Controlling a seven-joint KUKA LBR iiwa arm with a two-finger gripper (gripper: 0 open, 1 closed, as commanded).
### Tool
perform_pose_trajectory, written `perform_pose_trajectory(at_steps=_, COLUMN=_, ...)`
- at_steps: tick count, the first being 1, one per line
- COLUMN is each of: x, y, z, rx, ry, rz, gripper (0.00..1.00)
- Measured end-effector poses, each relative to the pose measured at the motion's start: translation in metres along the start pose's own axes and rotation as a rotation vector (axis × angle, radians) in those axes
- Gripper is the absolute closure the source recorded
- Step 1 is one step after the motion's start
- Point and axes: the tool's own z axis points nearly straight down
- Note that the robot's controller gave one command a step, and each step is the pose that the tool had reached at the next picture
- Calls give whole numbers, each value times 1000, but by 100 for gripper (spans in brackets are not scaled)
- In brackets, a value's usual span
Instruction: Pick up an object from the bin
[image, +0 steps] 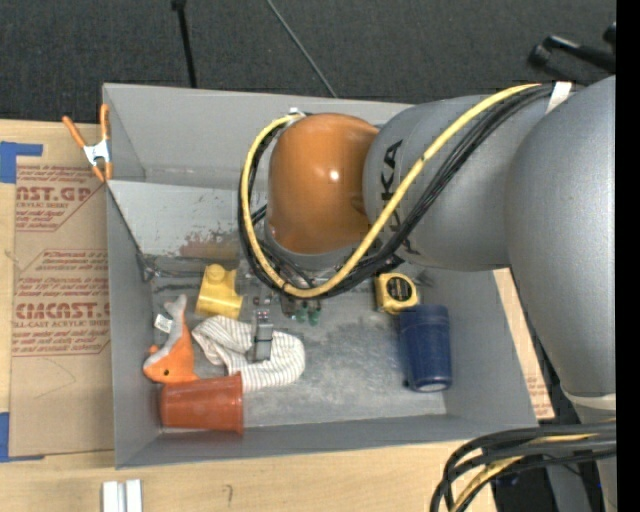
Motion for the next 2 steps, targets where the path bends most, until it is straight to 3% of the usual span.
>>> perform_pose_trajectory(at_steps=1, x=-2, y=-1, z=-5, rx=-1, ry=-8, rz=2, gripper=0)
perform_pose_trajectory(at_steps=2, x=-16, y=6, z=31, rx=-1, ry=-16, rz=-58, gripper=0)
